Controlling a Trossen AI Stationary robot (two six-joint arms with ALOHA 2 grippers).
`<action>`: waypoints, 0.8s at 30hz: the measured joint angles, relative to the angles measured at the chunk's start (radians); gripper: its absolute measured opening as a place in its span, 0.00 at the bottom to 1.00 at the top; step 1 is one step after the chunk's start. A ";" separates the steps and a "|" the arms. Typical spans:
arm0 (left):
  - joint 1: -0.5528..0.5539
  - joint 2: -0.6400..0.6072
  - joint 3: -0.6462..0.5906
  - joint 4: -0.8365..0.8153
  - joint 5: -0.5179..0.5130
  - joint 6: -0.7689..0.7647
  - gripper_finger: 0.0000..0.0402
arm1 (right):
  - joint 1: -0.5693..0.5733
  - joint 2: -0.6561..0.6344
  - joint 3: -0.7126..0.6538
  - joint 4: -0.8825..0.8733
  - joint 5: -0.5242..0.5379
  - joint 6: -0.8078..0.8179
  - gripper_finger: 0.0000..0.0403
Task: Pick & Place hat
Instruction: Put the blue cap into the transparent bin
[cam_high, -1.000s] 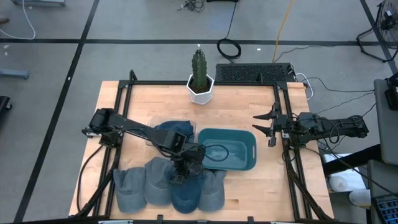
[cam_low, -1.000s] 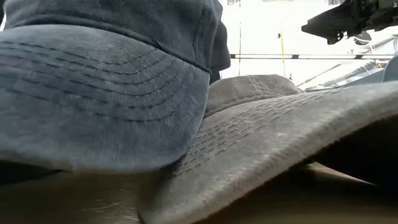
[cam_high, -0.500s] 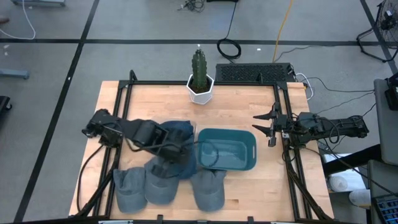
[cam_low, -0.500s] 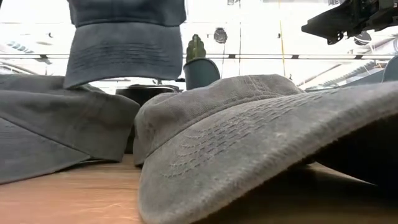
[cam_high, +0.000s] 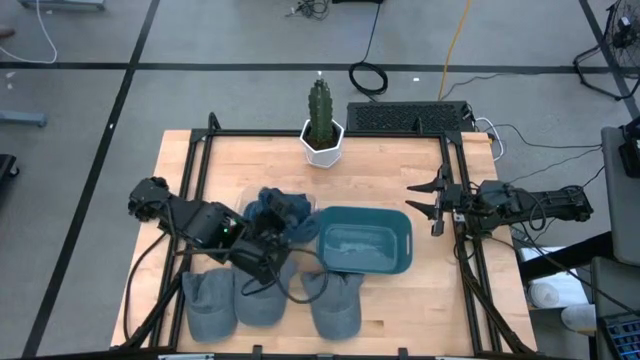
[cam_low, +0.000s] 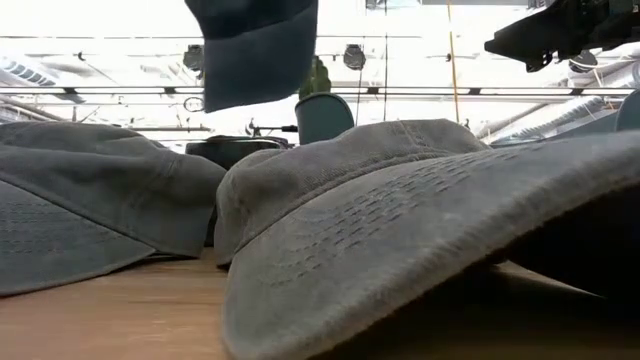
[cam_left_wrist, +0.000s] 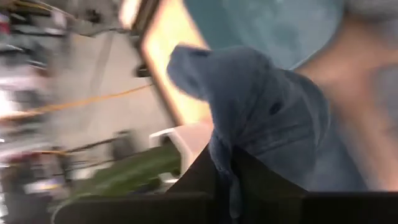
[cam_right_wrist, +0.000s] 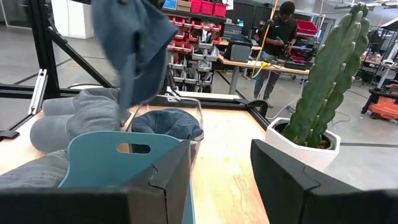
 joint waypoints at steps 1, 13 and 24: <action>-0.006 0.001 0.000 -0.001 -0.037 0.044 0.04 | 0.000 0.000 0.000 0.000 0.000 0.000 0.39; 0.022 0.001 -0.047 -0.002 -0.206 0.410 0.12 | 0.000 0.000 0.000 0.000 0.000 0.000 0.39; 0.086 0.003 -0.168 -0.001 -0.205 0.682 0.09 | 0.000 0.000 0.000 0.000 0.000 0.000 0.39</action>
